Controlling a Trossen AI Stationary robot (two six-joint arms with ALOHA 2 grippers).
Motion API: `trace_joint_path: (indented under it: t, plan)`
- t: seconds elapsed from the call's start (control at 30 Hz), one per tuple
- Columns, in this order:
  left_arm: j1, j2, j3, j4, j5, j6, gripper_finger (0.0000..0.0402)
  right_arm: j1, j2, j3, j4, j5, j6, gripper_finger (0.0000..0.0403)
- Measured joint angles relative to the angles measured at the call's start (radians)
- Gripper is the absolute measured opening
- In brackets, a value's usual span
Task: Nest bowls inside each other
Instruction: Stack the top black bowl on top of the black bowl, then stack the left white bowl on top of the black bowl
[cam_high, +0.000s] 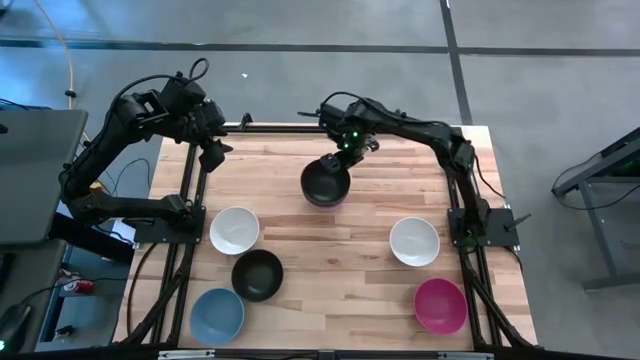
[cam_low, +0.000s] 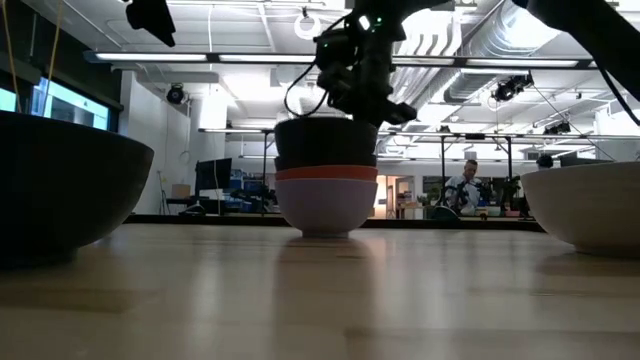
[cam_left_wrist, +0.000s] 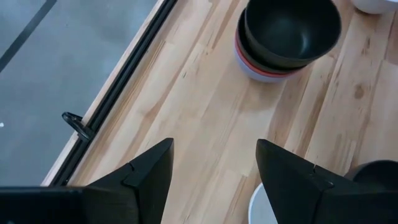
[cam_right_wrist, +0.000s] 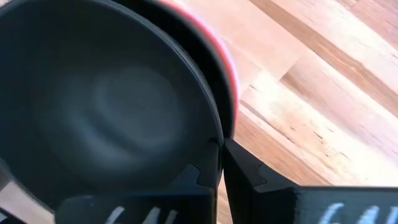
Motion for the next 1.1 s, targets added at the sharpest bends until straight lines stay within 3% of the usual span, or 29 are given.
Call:
trace_joint_path:
  t: [0.47,0.87,1.1]
  plan:
    - [0.0,0.0,0.0,0.0,0.009,-0.005,0.0216,-0.001,0.023,-0.001,-0.01,0.05,-0.022,0.0007]
    - [0.0,0.007,-0.006,-0.023,0.065,0.001,0.0216,0.013,0.022,0.06,-0.028,0.042,-0.063,0.016]
    - [-0.002,0.003,-0.198,-0.155,0.111,0.094,0.0216,0.032,0.021,0.27,-0.089,0.045,-0.176,0.0198]
